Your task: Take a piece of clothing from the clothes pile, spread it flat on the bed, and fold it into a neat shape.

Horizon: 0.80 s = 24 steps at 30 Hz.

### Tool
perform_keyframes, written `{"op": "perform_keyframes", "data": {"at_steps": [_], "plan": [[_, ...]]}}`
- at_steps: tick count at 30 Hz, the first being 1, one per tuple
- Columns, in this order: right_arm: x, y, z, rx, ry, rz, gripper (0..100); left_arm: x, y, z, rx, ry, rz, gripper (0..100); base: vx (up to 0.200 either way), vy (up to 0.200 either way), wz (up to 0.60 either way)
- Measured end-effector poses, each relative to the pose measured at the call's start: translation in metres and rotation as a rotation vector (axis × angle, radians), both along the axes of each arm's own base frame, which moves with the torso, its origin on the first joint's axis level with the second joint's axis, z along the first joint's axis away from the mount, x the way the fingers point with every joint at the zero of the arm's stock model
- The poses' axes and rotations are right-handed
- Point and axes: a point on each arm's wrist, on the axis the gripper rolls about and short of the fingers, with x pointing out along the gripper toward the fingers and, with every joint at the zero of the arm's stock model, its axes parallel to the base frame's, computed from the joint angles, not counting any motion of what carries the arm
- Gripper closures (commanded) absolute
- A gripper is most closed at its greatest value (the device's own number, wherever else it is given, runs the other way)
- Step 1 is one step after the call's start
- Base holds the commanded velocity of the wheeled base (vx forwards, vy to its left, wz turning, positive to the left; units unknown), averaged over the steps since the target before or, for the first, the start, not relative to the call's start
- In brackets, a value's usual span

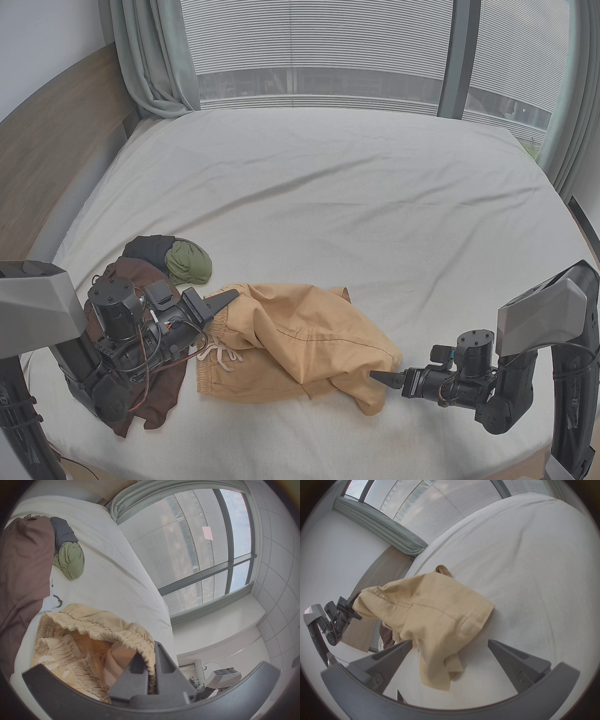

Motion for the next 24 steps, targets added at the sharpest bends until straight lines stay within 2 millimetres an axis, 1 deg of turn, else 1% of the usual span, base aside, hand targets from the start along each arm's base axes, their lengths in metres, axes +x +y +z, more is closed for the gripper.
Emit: {"op": "perform_keyframes", "data": {"at_steps": [7, 16, 19, 24], "plan": [[0.012, 0.003, -0.002, 0.010, -0.027, -0.022, 0, 0.000, 0.000, 0.000, -0.001, -0.001, 0.001, 100, 0.000, 0.000, 0.00], [0.017, 0.009, -0.002, 0.061, -0.015, -0.034, 0, 0.000, 0.000, 0.001, -0.002, -0.004, 0.000, 100, 0.000, 0.000, 0.00], [0.017, 0.011, 0.002, 0.078, -0.016, -0.035, 0, 0.000, 0.000, 0.001, -0.002, -0.005, 0.000, 100, 0.000, 0.000, 0.00], [0.016, 0.014, 0.015, 0.117, -0.032, -0.040, 0, 0.000, 0.000, 0.001, -0.002, -0.005, 0.000, 100, 0.000, 0.000, 0.00]]}}
